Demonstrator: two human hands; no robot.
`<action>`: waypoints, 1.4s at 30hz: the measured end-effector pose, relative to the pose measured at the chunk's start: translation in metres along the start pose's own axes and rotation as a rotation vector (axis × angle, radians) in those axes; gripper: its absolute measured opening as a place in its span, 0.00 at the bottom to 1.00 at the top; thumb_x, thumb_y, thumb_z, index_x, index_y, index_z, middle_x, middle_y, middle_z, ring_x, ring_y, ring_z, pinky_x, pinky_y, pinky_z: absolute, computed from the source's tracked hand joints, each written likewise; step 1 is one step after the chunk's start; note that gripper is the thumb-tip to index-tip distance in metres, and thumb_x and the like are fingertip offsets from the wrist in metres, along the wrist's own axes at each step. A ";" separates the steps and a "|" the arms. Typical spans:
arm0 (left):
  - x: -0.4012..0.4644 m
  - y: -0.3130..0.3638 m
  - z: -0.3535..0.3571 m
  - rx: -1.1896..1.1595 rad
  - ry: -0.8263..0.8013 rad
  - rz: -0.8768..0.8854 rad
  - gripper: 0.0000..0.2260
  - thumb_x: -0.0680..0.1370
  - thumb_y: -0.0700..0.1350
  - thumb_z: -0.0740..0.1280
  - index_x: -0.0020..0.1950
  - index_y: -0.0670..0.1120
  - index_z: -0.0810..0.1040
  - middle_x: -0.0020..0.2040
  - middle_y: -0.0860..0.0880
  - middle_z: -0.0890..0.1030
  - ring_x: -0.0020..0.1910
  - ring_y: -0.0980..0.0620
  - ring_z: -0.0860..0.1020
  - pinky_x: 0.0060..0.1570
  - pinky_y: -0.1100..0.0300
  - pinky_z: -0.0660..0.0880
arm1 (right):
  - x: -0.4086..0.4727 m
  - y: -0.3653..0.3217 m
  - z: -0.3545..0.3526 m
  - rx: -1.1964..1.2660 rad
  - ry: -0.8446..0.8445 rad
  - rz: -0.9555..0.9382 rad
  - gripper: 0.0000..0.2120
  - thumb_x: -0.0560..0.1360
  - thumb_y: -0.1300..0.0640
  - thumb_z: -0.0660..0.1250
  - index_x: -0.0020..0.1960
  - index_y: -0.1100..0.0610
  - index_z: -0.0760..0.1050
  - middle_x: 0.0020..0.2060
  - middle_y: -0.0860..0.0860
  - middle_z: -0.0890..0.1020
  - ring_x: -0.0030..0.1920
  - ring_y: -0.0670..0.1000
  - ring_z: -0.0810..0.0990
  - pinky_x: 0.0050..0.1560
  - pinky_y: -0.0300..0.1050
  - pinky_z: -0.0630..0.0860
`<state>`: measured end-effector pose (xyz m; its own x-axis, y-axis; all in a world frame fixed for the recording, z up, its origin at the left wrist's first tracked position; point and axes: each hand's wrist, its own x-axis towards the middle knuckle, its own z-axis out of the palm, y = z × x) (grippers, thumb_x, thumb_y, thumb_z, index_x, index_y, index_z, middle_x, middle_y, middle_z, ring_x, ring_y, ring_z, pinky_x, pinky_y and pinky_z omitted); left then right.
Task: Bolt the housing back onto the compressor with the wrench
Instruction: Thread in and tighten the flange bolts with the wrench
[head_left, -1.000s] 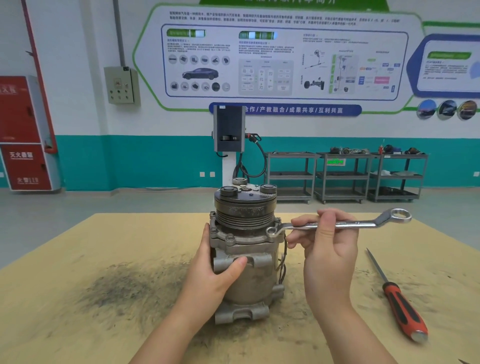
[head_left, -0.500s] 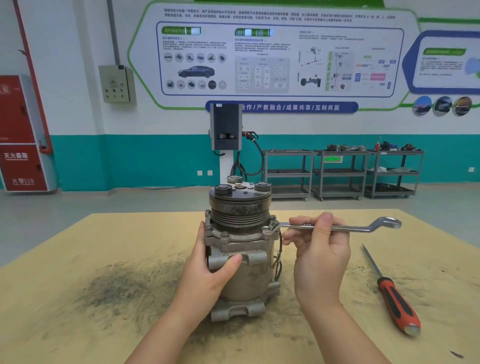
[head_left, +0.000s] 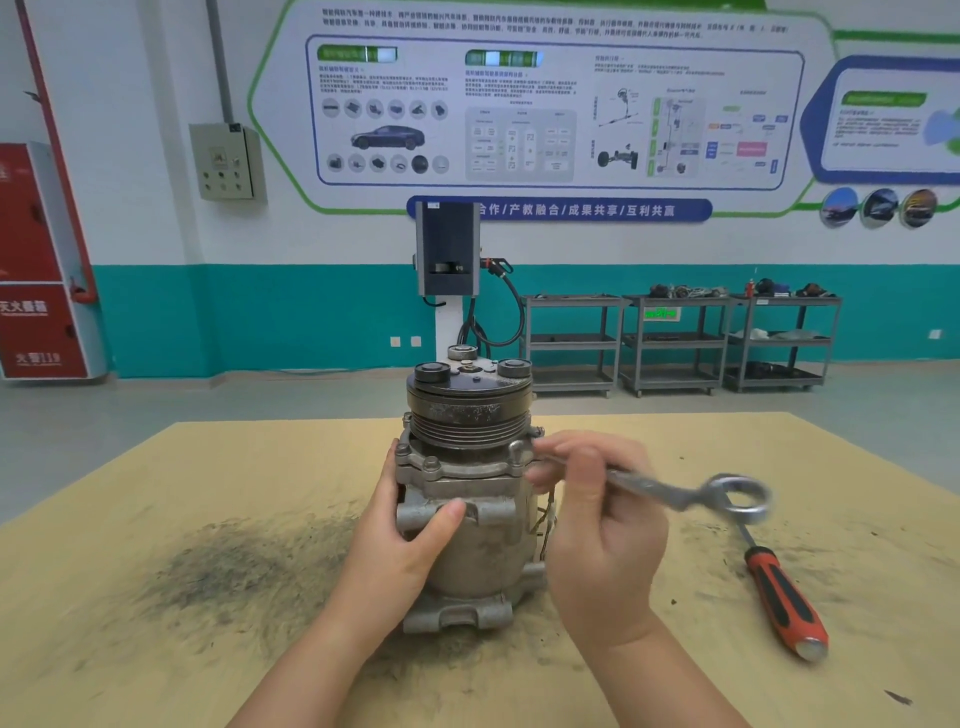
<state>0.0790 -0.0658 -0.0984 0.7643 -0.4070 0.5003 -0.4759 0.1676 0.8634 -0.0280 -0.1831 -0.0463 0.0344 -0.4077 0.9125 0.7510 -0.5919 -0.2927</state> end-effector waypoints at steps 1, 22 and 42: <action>0.000 -0.001 -0.001 0.001 -0.006 -0.005 0.29 0.73 0.57 0.73 0.72 0.62 0.67 0.60 0.66 0.80 0.59 0.65 0.78 0.48 0.75 0.75 | 0.004 -0.003 -0.001 0.028 0.051 0.031 0.10 0.83 0.48 0.56 0.48 0.45 0.75 0.41 0.48 0.80 0.34 0.48 0.81 0.37 0.41 0.78; 0.002 0.001 0.001 0.018 0.118 -0.089 0.37 0.70 0.63 0.63 0.77 0.52 0.63 0.69 0.60 0.72 0.63 0.68 0.72 0.50 0.82 0.68 | 0.040 0.018 -0.028 0.424 0.212 0.884 0.08 0.83 0.66 0.52 0.51 0.56 0.66 0.26 0.53 0.80 0.21 0.49 0.73 0.22 0.37 0.70; -0.012 0.025 0.027 0.412 0.262 -0.008 0.53 0.64 0.61 0.76 0.81 0.56 0.49 0.78 0.58 0.58 0.76 0.57 0.58 0.76 0.52 0.60 | 0.034 0.027 -0.027 0.426 0.270 0.826 0.09 0.82 0.67 0.52 0.46 0.58 0.66 0.29 0.55 0.80 0.24 0.50 0.75 0.25 0.39 0.72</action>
<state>0.0462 -0.0805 -0.0845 0.8272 -0.1580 0.5392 -0.5618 -0.2252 0.7960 -0.0246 -0.2311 -0.0311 0.5460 -0.7595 0.3537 0.7359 0.2330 -0.6358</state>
